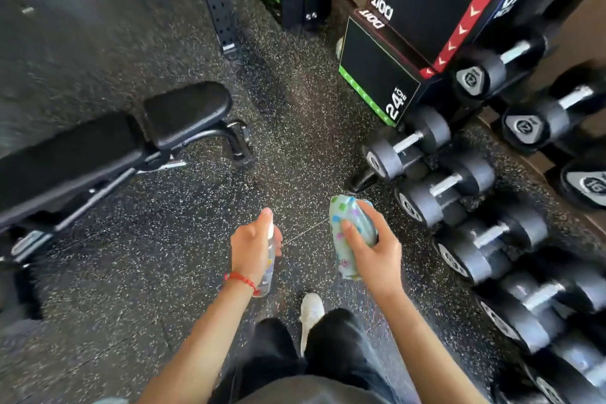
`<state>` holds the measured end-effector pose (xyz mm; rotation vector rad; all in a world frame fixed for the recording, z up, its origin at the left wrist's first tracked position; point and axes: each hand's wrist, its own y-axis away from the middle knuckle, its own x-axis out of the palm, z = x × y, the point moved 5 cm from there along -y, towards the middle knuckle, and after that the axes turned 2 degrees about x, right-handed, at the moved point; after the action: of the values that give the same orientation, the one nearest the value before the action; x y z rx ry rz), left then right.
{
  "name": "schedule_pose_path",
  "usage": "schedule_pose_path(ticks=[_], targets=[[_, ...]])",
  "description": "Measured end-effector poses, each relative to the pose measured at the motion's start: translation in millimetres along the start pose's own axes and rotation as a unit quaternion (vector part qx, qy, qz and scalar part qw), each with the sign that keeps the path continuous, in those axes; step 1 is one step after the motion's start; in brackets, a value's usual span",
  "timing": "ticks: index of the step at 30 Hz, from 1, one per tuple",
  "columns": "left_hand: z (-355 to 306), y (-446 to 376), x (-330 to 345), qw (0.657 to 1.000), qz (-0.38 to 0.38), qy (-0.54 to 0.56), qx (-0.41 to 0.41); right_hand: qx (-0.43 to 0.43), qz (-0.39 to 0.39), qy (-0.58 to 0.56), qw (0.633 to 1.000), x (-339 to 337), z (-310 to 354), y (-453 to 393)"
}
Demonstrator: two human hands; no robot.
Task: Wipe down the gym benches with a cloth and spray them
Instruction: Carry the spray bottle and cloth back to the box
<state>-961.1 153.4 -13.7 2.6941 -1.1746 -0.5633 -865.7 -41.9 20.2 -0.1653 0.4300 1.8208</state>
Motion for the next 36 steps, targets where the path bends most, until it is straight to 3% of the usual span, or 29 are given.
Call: schedule_pose_path(ticks=[10,24,36], targets=[[-57,-146,18,1.000,-0.018,0.010,0.004,-0.005,0.006,0.001,1.000,43,39,-144],[-148,-420,18,0.999,0.014,-0.015,0.030,0.001,-0.024,-0.016,1.000,140,137,-375],[-219,-596,96,1.000,0.013,-0.002,0.024,-0.017,-0.045,-0.008,0.999,142,180,-583]])
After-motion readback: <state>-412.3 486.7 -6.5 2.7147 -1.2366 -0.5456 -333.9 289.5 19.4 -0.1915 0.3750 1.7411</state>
